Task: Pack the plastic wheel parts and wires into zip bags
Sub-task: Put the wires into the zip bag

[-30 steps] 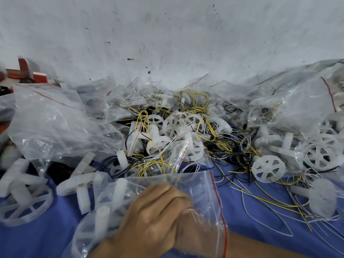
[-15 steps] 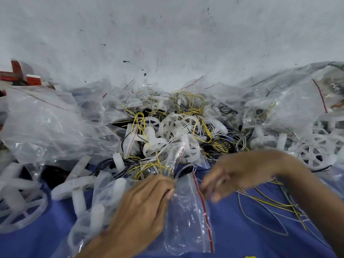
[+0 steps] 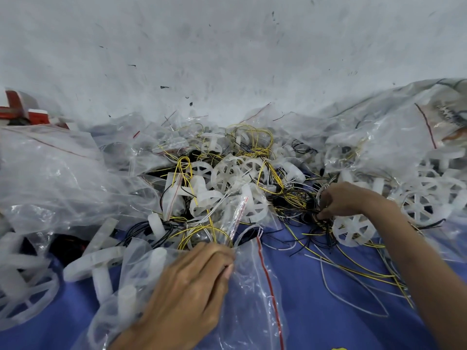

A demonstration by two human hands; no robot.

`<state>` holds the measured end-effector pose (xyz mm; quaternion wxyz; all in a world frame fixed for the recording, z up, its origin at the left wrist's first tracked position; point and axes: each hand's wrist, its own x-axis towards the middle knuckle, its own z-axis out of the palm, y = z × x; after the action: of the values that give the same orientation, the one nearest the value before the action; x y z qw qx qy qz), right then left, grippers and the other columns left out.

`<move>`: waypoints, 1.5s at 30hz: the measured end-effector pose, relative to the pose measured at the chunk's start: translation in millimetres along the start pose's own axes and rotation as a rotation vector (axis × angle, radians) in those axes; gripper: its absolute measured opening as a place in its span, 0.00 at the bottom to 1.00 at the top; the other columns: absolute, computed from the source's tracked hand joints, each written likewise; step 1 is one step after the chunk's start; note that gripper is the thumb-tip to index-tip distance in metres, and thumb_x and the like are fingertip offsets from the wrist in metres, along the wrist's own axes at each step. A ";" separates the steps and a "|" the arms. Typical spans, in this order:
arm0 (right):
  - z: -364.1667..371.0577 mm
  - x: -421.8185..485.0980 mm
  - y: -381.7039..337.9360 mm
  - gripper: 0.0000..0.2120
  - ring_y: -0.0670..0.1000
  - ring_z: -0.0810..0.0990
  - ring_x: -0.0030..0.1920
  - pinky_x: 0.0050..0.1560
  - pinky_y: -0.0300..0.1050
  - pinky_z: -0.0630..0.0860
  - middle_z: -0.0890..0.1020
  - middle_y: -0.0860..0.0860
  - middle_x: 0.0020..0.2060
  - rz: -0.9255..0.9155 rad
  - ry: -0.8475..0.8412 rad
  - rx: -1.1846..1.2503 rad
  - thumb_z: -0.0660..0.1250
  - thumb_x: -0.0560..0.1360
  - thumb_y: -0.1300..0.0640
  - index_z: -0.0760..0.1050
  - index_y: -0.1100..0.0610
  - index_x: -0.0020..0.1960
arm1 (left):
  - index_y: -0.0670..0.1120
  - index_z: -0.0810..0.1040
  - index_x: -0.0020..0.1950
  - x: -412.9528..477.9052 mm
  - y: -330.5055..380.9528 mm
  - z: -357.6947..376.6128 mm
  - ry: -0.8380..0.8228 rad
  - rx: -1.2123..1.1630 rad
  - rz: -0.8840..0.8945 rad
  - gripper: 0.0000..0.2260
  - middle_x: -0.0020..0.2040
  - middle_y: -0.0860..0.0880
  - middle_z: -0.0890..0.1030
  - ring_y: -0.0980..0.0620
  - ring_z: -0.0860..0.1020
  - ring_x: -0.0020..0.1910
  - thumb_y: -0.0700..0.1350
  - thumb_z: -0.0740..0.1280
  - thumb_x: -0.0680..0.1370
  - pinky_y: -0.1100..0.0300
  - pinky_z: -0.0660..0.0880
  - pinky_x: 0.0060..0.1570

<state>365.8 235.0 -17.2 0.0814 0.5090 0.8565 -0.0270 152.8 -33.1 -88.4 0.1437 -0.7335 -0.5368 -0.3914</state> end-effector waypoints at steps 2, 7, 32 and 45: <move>4.2 1.0 -3.8 0.17 0.50 0.75 0.46 0.45 0.41 0.73 0.80 0.51 0.49 0.013 -0.006 -0.019 0.71 0.70 0.43 0.80 0.54 0.52 | 0.44 0.78 0.46 0.0 0.7 -0.5 -0.009 0.001 0.002 0.08 0.48 0.54 0.78 0.55 0.77 0.46 0.42 0.61 0.79 0.61 0.73 0.45; 11.0 4.3 -9.9 0.14 0.53 0.77 0.53 0.44 0.40 0.71 0.79 0.55 0.55 0.032 0.014 -0.030 0.68 0.74 0.52 0.77 0.57 0.57 | 0.43 0.79 0.45 0.3 1.8 -2.5 -0.012 0.002 -0.006 0.08 0.48 0.53 0.78 0.55 0.77 0.46 0.42 0.61 0.78 0.62 0.73 0.46; -33.1 -28.4 -13.5 0.13 0.50 0.78 0.60 0.65 0.53 0.71 0.82 0.51 0.55 -0.395 0.305 1.299 0.63 0.76 0.59 0.75 0.71 0.52 | 0.42 0.80 0.46 2.2 4.5 -5.3 -0.016 0.045 -0.050 0.09 0.47 0.52 0.79 0.54 0.78 0.44 0.42 0.60 0.77 0.60 0.74 0.45; -34.6 -33.4 -17.6 0.11 0.57 0.84 0.43 0.47 0.51 0.81 0.85 0.57 0.36 -0.518 0.228 1.909 0.59 0.76 0.60 0.74 0.58 0.36 | 0.43 0.80 0.46 1.6 2.6 -5.3 -0.010 0.045 -0.047 0.08 0.47 0.52 0.79 0.54 0.78 0.45 0.42 0.61 0.78 0.61 0.73 0.47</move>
<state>362.2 202.0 21.8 -0.4532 0.1579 0.5632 -0.6726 153.1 -36.3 -83.3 0.1483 -0.7191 -0.5633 -0.3789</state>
